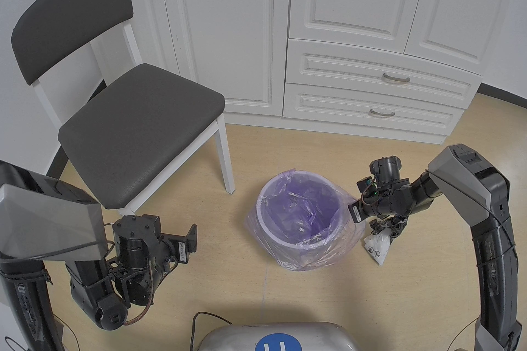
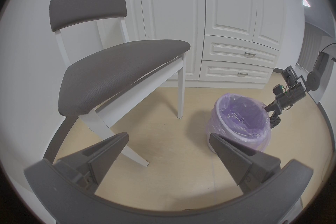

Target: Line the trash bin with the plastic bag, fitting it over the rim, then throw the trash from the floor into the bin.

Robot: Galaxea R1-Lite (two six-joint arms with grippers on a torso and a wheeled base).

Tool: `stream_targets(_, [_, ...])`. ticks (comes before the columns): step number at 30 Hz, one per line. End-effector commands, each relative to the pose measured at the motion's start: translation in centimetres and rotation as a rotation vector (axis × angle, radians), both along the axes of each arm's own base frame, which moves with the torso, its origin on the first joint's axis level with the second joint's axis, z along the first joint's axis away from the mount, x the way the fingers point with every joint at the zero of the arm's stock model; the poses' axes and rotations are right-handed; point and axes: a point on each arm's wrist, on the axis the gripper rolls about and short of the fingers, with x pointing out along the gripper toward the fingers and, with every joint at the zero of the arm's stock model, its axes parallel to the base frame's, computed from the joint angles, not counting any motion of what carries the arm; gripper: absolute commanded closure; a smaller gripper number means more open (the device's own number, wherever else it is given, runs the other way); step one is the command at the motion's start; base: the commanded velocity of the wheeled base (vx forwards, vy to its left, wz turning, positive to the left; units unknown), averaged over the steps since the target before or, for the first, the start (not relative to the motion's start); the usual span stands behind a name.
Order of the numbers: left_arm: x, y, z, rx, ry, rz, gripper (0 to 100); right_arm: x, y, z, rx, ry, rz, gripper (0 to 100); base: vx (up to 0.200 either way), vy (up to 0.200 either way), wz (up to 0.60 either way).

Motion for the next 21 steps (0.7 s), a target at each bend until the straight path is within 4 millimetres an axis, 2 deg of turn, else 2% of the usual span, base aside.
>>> stream_targets(1, [-0.3, 0.1, -0.2, -0.001, 0.012, 0.002, 0, -1.7, -1.0, 1.6, -0.016, 0.006, 0.111, 0, 0.000, 0.000, 0.00])
stream_targets(4, [-0.4, 0.2, -0.4, 0.005, 0.023, 0.002, 0, -2.6, -2.2, 2.6, -0.024, -0.009, 0.223, 0, 0.000, 0.000, 0.00])
stream_targets(9, [-0.5, 0.2, -0.4, -0.006, 0.027, 0.007, 0, -3.1, -3.3, 4.3, -0.007, -0.032, 0.235, 0, 0.000, 0.000, 0.00])
stream_targets(13, [-0.6, 0.3, -0.5, -0.008, 0.033, 0.007, 0, -3.1, -5.1, 5.1, 0.042, -0.047, 0.249, 0, 0.000, 0.000, 0.00])
stream_targets(18, [-0.6, 0.3, -0.7, -0.005, 0.041, 0.007, 0, -2.8, -5.9, 5.3, 0.059, -0.060, 0.246, 0, 0.000, 0.000, 0.00])
stream_targets(21, [-0.6, 0.3, -0.9, -0.003, 0.045, 0.007, 0, -2.1, -6.8, 4.5, 0.049, -0.056, 0.221, 0, 0.000, 0.000, 0.00])
